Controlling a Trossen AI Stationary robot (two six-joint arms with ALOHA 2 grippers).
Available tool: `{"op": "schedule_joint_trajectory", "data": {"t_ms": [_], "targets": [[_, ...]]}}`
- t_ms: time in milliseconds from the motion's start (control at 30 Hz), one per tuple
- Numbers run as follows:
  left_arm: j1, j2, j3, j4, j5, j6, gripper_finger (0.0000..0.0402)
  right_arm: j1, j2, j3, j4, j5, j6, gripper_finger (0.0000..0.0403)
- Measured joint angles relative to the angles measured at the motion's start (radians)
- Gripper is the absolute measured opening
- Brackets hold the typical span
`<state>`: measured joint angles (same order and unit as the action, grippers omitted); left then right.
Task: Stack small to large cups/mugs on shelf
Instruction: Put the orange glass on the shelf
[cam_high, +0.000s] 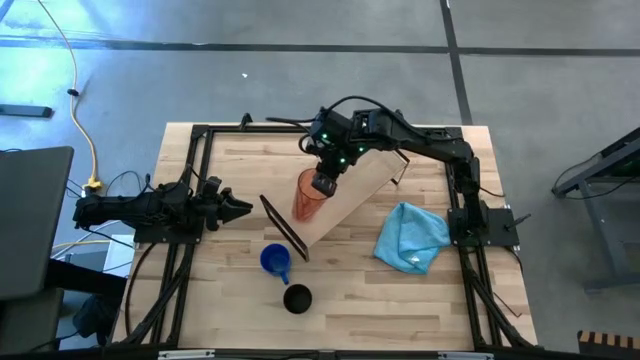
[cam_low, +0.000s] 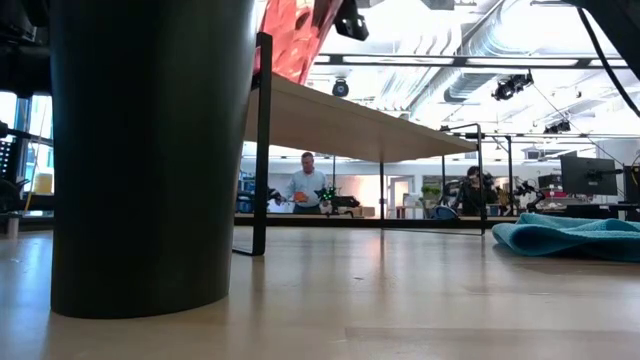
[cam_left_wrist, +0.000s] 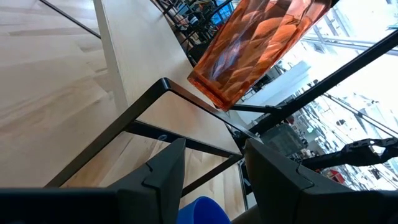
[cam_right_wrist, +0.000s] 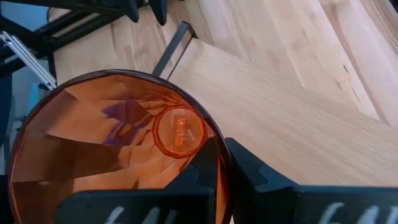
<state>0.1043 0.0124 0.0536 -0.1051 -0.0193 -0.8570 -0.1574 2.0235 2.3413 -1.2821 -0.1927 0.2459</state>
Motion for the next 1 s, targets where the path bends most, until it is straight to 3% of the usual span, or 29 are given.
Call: {"op": "schedule_joint_trajectory", "data": {"t_ms": [467, 767, 1000], "targets": [[0.000, 0.000, 0.000, 0.000, 0.000, 0.000, 0.0156, 0.000, 0.000, 0.000, -0.001, -0.001, 0.004, 0.0003], [0.000, 0.000, 0.000, 0.000, 0.000, 0.000, 0.0156, 0.000, -0.002, 0.000, -0.002, -0.002, 0.008, 0.0081], [0.000, 0.000, 0.000, 0.000, 0.000, 0.000, 0.0156, 0.000, -0.002, 0.000, 0.001, -0.002, 0.008, 0.0089]]}}
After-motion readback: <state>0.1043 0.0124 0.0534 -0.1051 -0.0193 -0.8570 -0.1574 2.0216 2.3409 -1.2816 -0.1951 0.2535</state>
